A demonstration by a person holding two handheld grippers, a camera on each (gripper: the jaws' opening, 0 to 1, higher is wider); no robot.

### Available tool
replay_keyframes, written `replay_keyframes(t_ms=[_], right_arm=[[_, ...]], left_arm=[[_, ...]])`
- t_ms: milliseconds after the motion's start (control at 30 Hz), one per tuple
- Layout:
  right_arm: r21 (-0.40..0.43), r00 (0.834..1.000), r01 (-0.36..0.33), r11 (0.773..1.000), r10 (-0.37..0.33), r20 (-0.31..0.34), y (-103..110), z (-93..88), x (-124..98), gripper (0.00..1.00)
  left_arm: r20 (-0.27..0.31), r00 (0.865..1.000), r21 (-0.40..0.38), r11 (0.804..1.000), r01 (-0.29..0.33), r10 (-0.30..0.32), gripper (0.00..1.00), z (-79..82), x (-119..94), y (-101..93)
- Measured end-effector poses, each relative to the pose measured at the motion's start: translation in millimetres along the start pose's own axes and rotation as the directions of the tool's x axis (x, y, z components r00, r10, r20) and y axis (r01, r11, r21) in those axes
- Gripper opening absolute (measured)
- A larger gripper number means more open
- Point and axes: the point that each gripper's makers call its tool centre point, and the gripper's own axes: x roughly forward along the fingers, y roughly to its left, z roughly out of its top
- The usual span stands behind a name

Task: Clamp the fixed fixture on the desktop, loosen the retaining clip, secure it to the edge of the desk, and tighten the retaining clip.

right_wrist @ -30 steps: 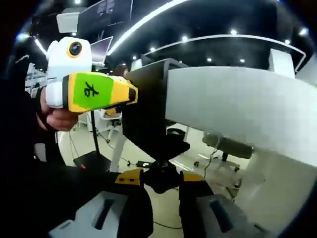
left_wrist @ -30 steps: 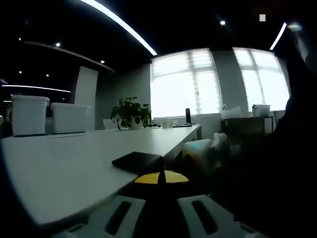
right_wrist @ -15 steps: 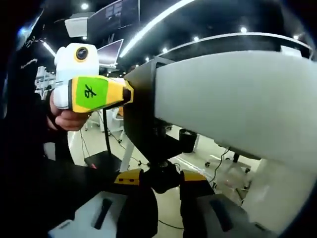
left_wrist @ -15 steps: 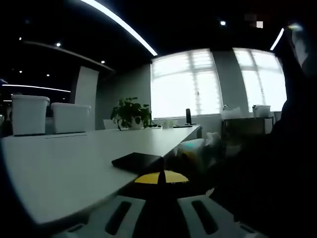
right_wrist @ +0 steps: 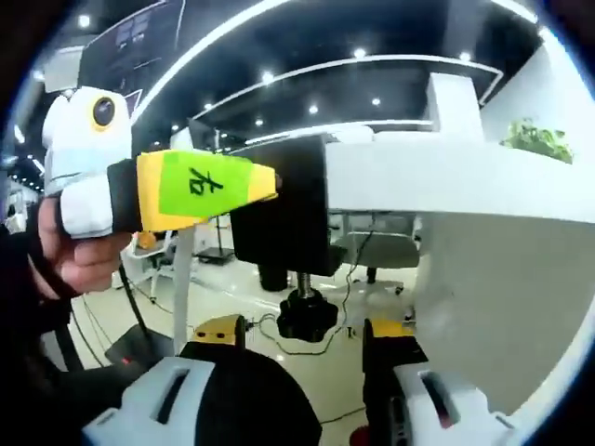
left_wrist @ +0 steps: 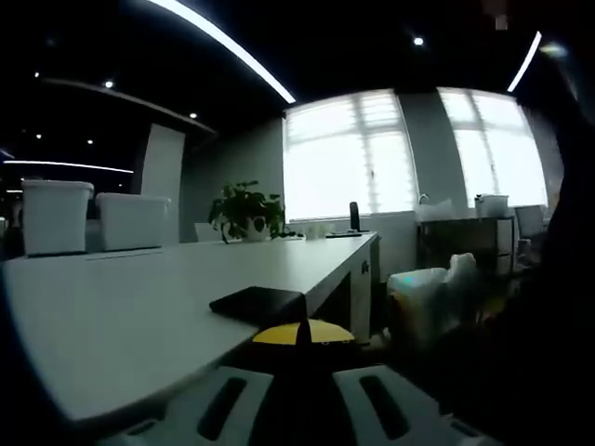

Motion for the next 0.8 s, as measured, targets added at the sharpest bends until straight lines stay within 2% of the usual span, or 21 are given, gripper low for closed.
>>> replay_keyframes(t_ms=[67,133,233,433,567,800], right_arm=[[0.010,0.995,0.097,0.995,-0.097,-0.001,-2.5,0.2,4.8,0.47],[0.014,0.992,0.121,0.993,-0.121,-0.033,0.9,-5.9,10.6,0.47],[0.027,0.990,0.135,0.991,-0.133,-0.055,3.2,-10.3,13.5,0.42],[0.030,0.985,0.165,0.986,-0.163,-0.055,-4.9,-9.8,16.3,0.40],[-0.004,0.984,0.177,0.984,-0.177,-0.034,-7.4,-4.6,18.7,0.26],[-0.013,0.987,0.156,0.988,-0.157,-0.021,-10.3,-5.8,19.3,0.25]], left_arm=[[-0.001,1.000,-0.002,1.000,0.001,-0.001,0.01,-0.1,0.0,0.2],[-0.002,1.000,-0.005,1.000,0.001,-0.001,0.01,-0.2,-0.1,0.4],[-0.001,1.000,-0.010,1.000,0.003,-0.003,0.01,-0.4,-0.6,0.7],[0.002,1.000,-0.018,1.000,0.012,-0.012,0.01,0.7,-1.9,-2.1],[0.004,1.000,-0.020,1.000,0.013,-0.013,0.01,1.7,-2.3,-3.1],[0.001,1.000,-0.009,1.000,0.014,-0.014,0.01,0.6,-1.5,-2.9]])
